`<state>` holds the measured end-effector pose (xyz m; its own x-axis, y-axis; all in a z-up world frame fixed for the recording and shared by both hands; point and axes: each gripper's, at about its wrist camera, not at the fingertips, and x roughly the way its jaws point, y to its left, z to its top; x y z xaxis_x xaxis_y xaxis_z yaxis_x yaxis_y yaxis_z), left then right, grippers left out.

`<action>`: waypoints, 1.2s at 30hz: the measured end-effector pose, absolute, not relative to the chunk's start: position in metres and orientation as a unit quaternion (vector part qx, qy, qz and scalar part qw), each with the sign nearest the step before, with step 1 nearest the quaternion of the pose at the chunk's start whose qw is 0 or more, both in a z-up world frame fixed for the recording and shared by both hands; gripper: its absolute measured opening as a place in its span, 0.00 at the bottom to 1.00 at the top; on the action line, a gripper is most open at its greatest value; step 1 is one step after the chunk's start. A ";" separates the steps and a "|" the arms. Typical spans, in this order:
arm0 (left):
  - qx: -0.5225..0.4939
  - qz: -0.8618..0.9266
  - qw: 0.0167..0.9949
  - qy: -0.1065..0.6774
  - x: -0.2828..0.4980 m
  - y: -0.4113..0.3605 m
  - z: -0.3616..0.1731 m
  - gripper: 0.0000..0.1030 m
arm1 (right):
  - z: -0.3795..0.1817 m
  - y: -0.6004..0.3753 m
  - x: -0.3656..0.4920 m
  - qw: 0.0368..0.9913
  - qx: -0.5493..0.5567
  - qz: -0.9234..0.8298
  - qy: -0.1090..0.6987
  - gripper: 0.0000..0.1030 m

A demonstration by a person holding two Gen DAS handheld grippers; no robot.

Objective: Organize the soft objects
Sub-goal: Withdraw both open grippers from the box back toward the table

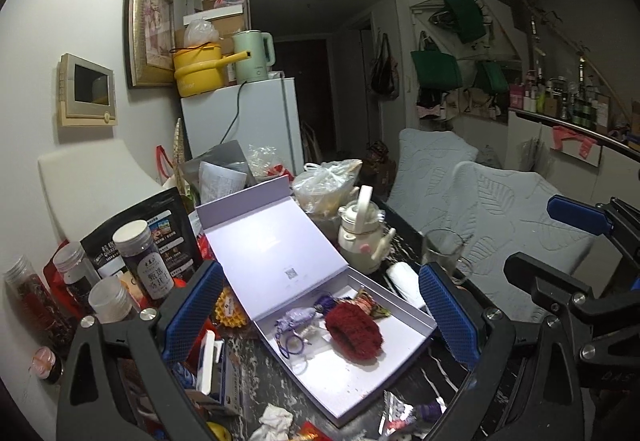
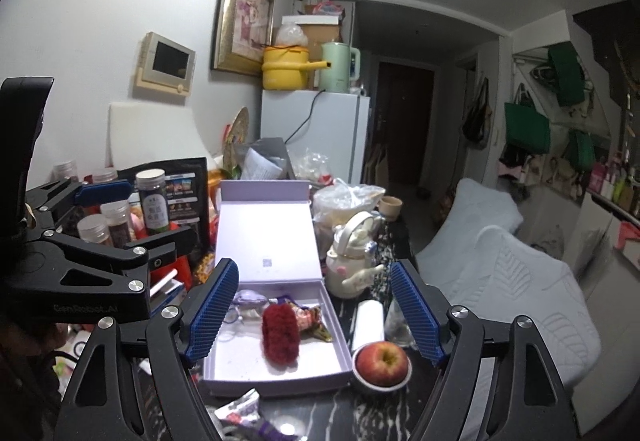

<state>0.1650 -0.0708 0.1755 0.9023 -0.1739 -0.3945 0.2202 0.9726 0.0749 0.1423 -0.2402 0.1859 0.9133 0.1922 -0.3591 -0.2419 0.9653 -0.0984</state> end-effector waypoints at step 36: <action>0.037 -0.187 0.948 0.254 0.057 -0.055 0.093 0.97 | 0.101 -0.243 0.011 0.969 -0.024 0.095 0.227 0.79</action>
